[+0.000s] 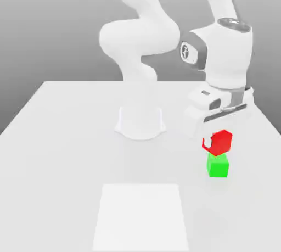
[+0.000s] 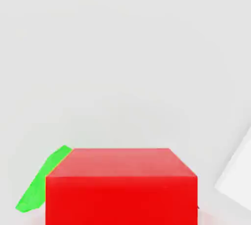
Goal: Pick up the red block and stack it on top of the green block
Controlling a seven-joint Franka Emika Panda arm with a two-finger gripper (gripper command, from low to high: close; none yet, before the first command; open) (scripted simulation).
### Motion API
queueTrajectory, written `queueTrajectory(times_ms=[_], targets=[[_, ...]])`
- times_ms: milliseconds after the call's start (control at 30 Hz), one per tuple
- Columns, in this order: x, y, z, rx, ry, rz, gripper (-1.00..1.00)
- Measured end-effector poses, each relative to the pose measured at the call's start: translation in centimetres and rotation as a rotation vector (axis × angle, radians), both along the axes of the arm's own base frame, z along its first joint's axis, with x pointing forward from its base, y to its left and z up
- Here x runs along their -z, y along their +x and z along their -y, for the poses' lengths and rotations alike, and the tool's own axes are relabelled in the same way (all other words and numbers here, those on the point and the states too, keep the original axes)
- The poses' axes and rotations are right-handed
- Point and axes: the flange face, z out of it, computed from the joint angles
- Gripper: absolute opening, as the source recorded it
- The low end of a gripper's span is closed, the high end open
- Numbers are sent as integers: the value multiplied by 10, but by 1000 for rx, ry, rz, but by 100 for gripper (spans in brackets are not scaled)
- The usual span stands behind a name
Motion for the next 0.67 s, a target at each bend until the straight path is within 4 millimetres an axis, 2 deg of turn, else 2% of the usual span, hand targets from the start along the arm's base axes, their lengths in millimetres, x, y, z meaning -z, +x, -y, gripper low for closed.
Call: queueTrajectory(times_ms=[33, 100, 367, 567, 600, 667], targets=[[0, -10, -5, 30, -1, 2, -100], [4, -16, -8, 57, -11, 7, -100], [33, -12, -7, 71, -37, 23, -100], [62, -17, -9, 64, -13, 12, -100], [66, -19, -9, 64, -7, 8, 100], [66, -18, -8, 68, -7, 8, 100]])
